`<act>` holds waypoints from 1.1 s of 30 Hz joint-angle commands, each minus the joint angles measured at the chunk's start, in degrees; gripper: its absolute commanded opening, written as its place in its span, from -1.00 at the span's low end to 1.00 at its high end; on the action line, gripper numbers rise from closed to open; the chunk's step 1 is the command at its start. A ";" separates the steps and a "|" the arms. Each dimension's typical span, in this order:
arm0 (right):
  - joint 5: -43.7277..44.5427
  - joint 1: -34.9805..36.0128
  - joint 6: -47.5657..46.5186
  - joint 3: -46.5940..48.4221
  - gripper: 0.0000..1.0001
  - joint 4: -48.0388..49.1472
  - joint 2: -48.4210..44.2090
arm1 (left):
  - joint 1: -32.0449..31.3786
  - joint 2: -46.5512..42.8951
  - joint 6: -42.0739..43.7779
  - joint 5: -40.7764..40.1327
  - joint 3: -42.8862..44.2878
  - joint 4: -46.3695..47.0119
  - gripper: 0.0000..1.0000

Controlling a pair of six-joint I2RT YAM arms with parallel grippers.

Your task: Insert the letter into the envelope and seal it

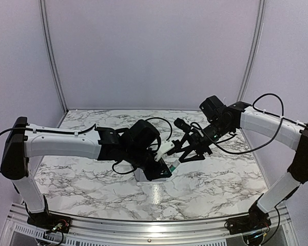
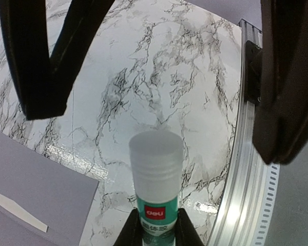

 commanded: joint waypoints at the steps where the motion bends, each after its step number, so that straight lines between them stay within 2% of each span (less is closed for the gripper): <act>1: 0.23 -0.27 -0.12 -0.19 0.24 -0.26 0.07 | 0.17 -3.17 -0.44 -0.65 -0.67 1.90 -1.00; 7: 0.23 -0.17 0.05 -0.26 0.24 -0.09 0.50 | 0.13 -3.32 -0.62 -0.46 -0.62 2.21 -1.00; 21: -1.29 -0.22 0.09 -0.91 0.04 0.07 1.60 | 0.18 -3.44 -1.05 -0.48 -0.77 3.21 -1.00; 26: -1.72 -0.22 0.16 -0.83 -0.18 0.29 2.06 | 0.14 -3.13 -1.14 -0.22 -0.82 3.43 -1.00; 33: -2.03 -0.19 -0.08 -0.73 -0.39 0.13 2.81 | 0.13 -3.12 -1.14 -0.11 -1.01 3.61 -1.00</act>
